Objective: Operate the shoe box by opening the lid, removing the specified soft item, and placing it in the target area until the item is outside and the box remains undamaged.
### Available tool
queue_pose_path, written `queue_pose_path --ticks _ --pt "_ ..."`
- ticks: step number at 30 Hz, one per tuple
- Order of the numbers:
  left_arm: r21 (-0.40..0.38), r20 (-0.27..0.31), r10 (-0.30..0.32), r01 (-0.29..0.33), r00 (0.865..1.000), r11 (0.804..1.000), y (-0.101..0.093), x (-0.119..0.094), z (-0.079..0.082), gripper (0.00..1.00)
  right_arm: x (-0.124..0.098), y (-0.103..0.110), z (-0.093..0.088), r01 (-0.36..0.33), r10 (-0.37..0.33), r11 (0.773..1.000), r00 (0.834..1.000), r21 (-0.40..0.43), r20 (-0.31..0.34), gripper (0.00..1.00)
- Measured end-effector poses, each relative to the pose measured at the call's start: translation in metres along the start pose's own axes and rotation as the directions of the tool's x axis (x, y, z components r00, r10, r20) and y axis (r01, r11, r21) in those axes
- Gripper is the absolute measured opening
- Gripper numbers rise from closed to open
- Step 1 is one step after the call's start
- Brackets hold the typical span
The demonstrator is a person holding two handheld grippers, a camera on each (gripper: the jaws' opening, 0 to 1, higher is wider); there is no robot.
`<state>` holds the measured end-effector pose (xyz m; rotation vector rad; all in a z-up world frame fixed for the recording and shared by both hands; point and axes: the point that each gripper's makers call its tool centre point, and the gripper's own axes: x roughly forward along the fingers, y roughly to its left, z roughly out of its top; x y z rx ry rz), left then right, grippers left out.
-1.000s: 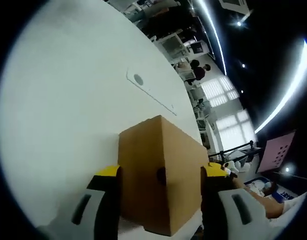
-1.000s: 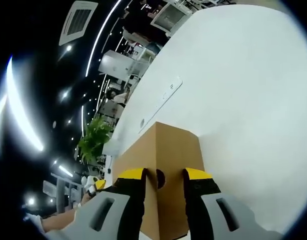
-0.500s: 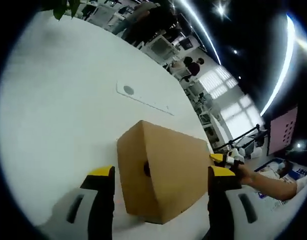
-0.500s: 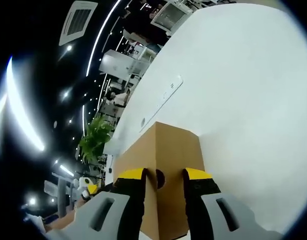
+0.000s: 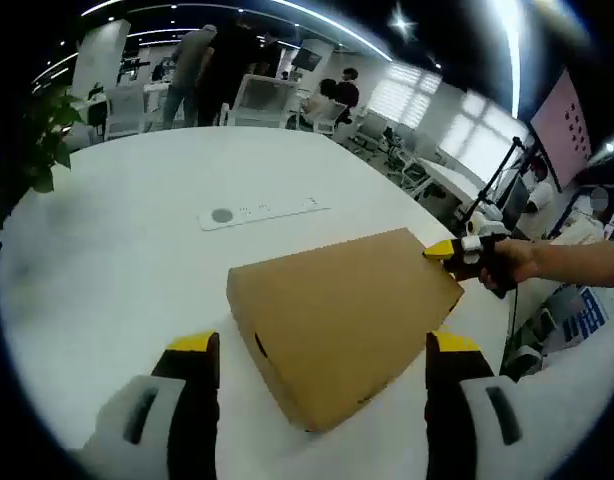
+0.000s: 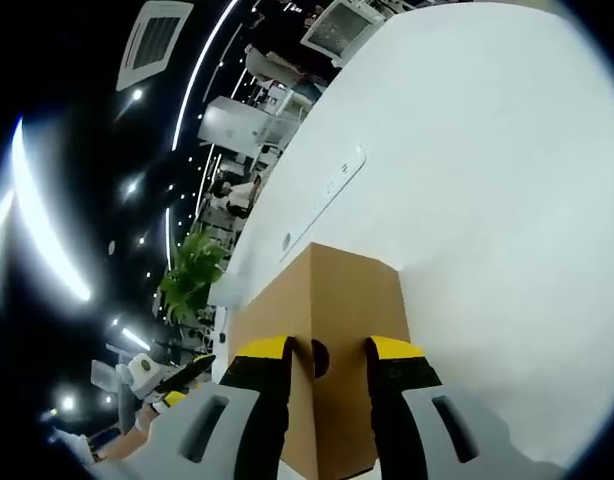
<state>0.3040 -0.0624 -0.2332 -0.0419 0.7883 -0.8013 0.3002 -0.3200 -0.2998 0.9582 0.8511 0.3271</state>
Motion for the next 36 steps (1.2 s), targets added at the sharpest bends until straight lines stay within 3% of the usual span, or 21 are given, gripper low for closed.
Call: queue_pose_path --ticks 3,7,11,14,18,19,20,21,23,27,28,29,32,33,36 --pt "0.140 0.027 0.028 -0.032 0.999 0.990 -0.009 -0.003 0.016 0.87 0.001 -0.001 0.001 -0.002 0.002 1.000 1.000 -0.002 -0.005 0.28" --pt "0.290 0.015 0.050 -0.052 0.999 0.956 -0.022 -0.005 0.026 0.86 0.000 -0.001 0.000 -0.003 0.003 1.000 1.000 -0.002 -0.007 0.28" --pt "0.308 0.016 0.043 -0.046 0.999 0.950 -0.036 -0.005 0.033 0.82 0.001 -0.001 0.001 -0.002 0.002 1.000 1.000 0.000 -0.008 0.28" --pt "0.419 0.034 0.046 -0.056 0.998 0.906 -0.047 -0.007 0.041 0.79 0.001 -0.001 0.001 -0.003 0.003 1.000 1.000 0.000 -0.009 0.28" --pt "0.539 0.019 0.049 -0.052 0.999 0.841 -0.061 -0.005 0.036 0.79 0.001 -0.002 0.001 -0.003 0.003 1.000 1.000 0.000 -0.012 0.28" --pt "0.549 0.013 0.055 -0.053 0.998 0.834 -0.061 -0.005 0.035 0.78 0.001 -0.002 0.001 -0.003 0.003 1.000 1.000 0.001 -0.012 0.28" --pt "0.583 -0.004 0.064 -0.049 0.998 0.811 -0.063 -0.003 0.030 0.78 0.001 -0.002 0.001 -0.004 0.004 1.000 1.000 0.002 -0.011 0.28" --pt "0.594 -0.016 0.060 -0.039 0.998 0.804 -0.065 -0.001 0.026 0.77 0.001 -0.002 0.001 -0.004 0.004 1.000 1.000 0.001 -0.012 0.28" --pt "0.587 -0.038 0.050 -0.018 0.998 0.809 -0.072 0.004 0.019 0.76 0.001 -0.002 0.001 -0.004 0.004 1.000 1.000 0.003 -0.011 0.28" --pt "0.608 -0.041 0.038 -0.005 0.998 0.794 -0.084 0.009 0.015 0.72 0.001 -0.002 0.001 -0.007 0.007 1.000 1.000 0.004 -0.010 0.28" --pt "0.644 -0.053 0.050 -0.004 0.997 0.765 -0.085 0.011 0.012 0.72 0.001 -0.002 0.002 -0.006 0.006 1.000 1.000 0.002 -0.010 0.28" --pt "0.658 -0.053 0.057 -0.007 0.997 0.753 -0.085 0.011 0.012 0.72 0.001 -0.002 0.002 -0.007 0.007 1.000 1.000 0.002 -0.011 0.28" --pt "0.737 -0.058 0.088 -0.017 0.994 0.676 -0.088 0.012 0.006 0.70 0.000 -0.002 0.002 -0.006 0.006 1.000 1.000 0.002 -0.012 0.28" --pt "0.742 -0.058 0.092 -0.018 0.994 0.670 -0.089 0.013 0.005 0.70 0.000 -0.001 0.001 -0.007 0.007 1.000 1.000 0.001 -0.014 0.28" --pt "0.713 -0.106 0.126 -0.013 0.986 0.701 -0.088 0.015 -0.009 0.70 0.000 -0.001 0.001 -0.007 0.007 1.000 1.000 0.000 -0.014 0.28"
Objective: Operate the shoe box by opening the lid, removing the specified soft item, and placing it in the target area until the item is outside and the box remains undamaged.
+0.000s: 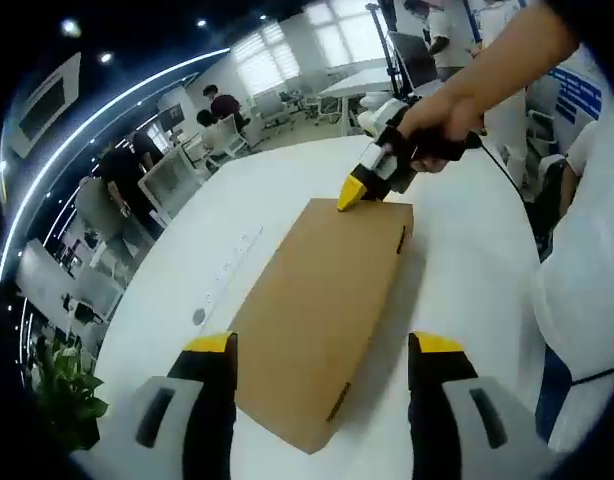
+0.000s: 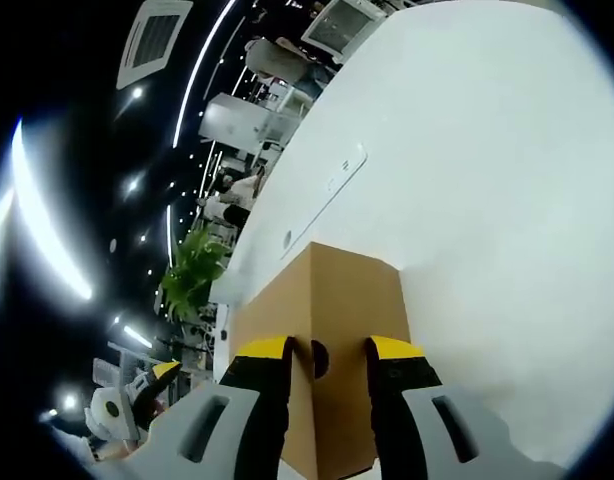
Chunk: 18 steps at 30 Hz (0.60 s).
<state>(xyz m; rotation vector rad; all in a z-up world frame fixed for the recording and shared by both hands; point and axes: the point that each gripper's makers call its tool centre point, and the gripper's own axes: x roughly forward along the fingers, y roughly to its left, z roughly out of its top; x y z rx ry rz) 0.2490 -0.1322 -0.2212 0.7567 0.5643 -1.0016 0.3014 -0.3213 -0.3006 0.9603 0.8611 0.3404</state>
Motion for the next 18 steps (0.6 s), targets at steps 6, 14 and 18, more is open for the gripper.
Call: queue_pose_path --ticks 6,14,18 --pt "0.177 -0.052 0.078 -0.068 0.996 0.982 -0.006 0.005 -0.010 0.65 0.000 0.000 0.000 -0.002 0.002 1.000 1.000 0.001 -0.004 0.28" --pt "0.372 -0.046 0.140 -0.113 0.989 0.921 -0.021 0.016 -0.017 0.64 -0.001 0.001 -0.001 -0.007 0.007 1.000 1.000 0.001 -0.002 0.28" --pt "0.414 -0.059 0.157 -0.119 0.986 0.902 -0.025 0.022 -0.027 0.63 0.000 0.000 0.000 -0.006 0.006 1.000 1.000 0.002 -0.002 0.28"
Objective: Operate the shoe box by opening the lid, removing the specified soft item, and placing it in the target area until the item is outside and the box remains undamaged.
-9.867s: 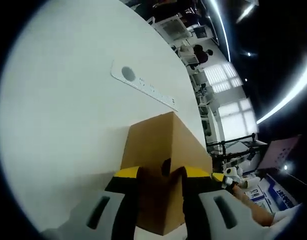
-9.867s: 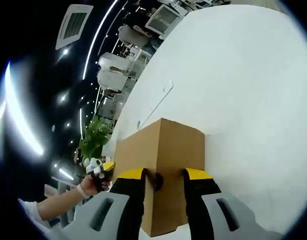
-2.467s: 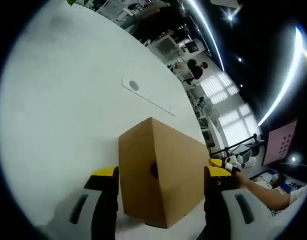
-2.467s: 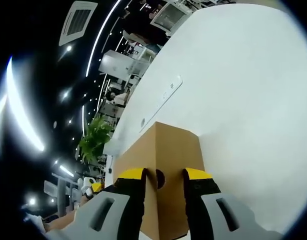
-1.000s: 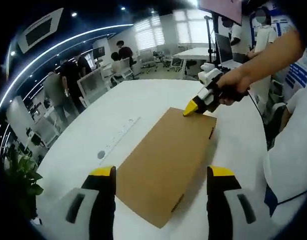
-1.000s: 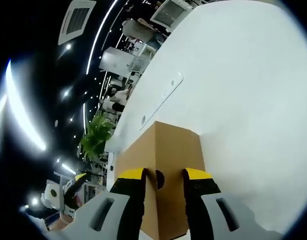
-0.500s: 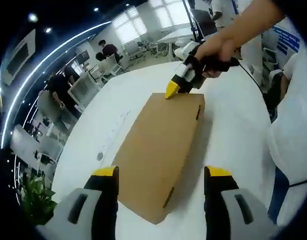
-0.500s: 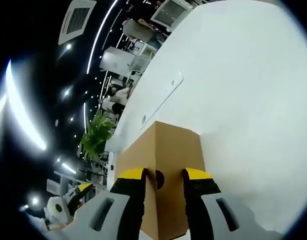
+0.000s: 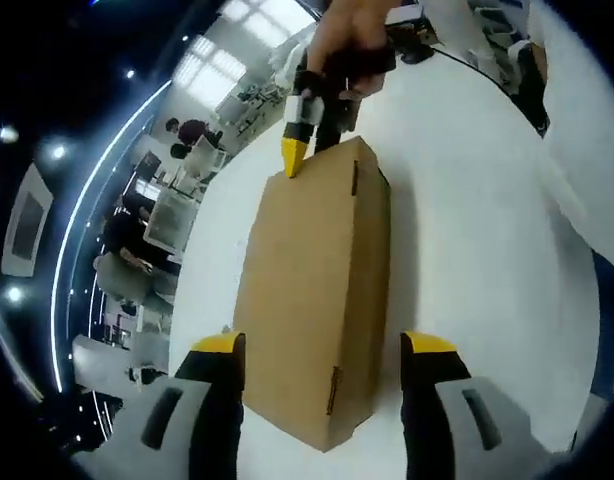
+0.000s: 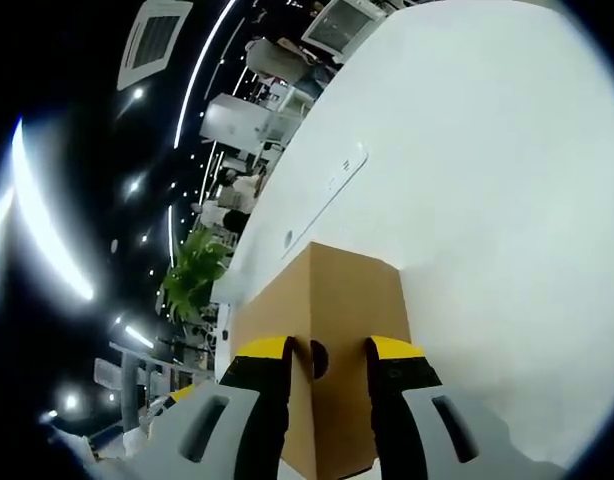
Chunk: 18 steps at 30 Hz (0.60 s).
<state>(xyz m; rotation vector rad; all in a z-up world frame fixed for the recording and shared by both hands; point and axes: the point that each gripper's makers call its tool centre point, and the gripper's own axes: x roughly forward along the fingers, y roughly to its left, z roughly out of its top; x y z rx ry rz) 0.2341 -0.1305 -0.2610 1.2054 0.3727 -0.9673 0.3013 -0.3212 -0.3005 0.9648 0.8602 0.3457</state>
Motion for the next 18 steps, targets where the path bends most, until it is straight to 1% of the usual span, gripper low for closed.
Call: queue_pose_path --ticks 2,4,6,13,16,18 --pt "0.025 -0.016 0.005 -0.004 1.000 1.000 -0.004 0.003 -0.005 0.61 0.000 0.001 -0.001 0.001 -0.001 1.000 1.000 -0.001 -0.002 0.28" --pt "0.039 -0.022 0.004 -0.004 1.000 0.999 -0.007 0.006 -0.009 0.61 0.000 0.000 0.000 0.000 0.000 1.000 1.000 -0.001 -0.005 0.28" --pt "0.054 -0.040 0.014 -0.012 0.999 0.998 -0.007 0.009 -0.013 0.61 0.000 0.001 0.000 0.000 0.000 1.000 1.000 -0.001 -0.006 0.28" --pt "0.068 -0.055 0.033 -0.030 0.998 0.997 -0.005 0.016 -0.019 0.58 0.000 0.000 0.000 0.000 0.000 1.000 1.000 -0.001 -0.008 0.28" --pt "0.097 -0.064 0.034 -0.027 0.997 0.995 -0.007 0.020 -0.022 0.59 0.000 0.000 -0.001 0.001 -0.001 1.000 1.000 0.000 -0.010 0.28" --pt "0.100 -0.071 0.037 -0.029 0.997 0.995 -0.007 0.022 -0.025 0.59 0.000 0.001 -0.001 0.002 -0.002 1.000 1.000 0.000 -0.011 0.28"
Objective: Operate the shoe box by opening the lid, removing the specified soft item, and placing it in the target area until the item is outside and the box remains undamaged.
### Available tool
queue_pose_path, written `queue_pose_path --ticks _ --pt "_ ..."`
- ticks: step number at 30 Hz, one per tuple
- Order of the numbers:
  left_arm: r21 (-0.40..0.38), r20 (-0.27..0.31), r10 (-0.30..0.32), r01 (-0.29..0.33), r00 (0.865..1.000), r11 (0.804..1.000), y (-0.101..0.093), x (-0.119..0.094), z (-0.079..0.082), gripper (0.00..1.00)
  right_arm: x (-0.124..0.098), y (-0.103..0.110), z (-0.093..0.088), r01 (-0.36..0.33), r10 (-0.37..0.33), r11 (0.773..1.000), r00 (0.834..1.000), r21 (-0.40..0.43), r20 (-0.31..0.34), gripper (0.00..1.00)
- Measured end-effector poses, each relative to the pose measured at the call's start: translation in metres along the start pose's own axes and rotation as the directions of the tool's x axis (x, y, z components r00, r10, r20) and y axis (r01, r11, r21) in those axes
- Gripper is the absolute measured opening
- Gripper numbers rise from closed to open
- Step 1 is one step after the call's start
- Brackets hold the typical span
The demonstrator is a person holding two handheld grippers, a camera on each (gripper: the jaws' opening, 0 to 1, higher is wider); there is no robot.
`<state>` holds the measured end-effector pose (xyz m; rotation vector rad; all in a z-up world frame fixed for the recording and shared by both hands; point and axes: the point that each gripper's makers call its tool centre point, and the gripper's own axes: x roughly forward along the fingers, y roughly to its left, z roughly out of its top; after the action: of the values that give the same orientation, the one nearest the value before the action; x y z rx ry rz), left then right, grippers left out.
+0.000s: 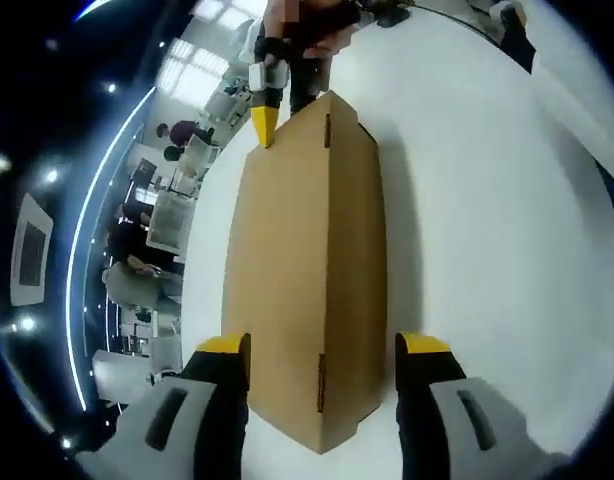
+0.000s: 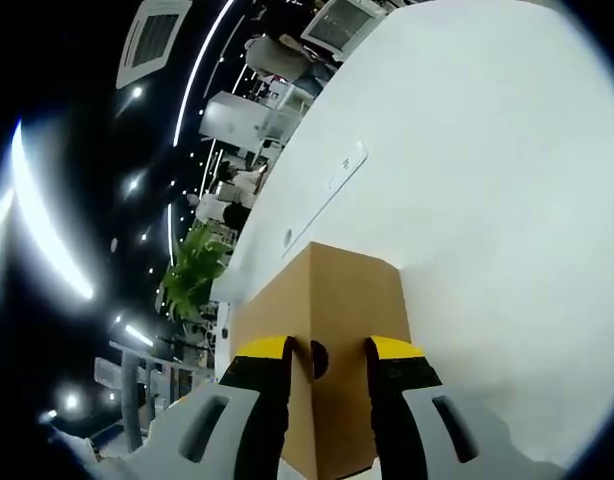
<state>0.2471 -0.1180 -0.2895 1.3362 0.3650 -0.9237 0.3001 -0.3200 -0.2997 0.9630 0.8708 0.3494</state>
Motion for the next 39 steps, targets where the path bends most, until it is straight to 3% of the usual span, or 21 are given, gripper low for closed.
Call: queue_pose_path --ticks 9,13,16,25,39 --pt "0.036 0.011 0.015 -0.016 1.000 0.999 -0.003 0.004 0.002 0.53 0.001 -0.002 0.001 0.000 0.000 1.000 1.000 0.001 -0.005 0.28" --pt "0.087 -0.027 0.034 -0.031 0.999 0.996 -0.006 0.011 -0.006 0.53 0.000 -0.002 0.001 0.001 -0.001 1.000 1.000 -0.001 -0.006 0.28" --pt "0.081 -0.037 0.031 -0.028 0.999 0.996 -0.008 0.013 -0.009 0.53 -0.001 0.000 0.000 0.001 -0.001 1.000 1.000 -0.002 -0.007 0.28" --pt "0.096 -0.039 0.060 -0.056 0.997 0.994 -0.013 0.016 -0.011 0.59 0.000 -0.001 0.001 0.000 0.000 1.000 1.000 -0.004 -0.007 0.28" --pt "0.124 -0.041 0.151 -0.145 0.988 0.982 -0.004 0.018 -0.011 0.48 0.001 -0.001 0.001 0.001 -0.001 1.000 1.000 -0.003 -0.006 0.28"
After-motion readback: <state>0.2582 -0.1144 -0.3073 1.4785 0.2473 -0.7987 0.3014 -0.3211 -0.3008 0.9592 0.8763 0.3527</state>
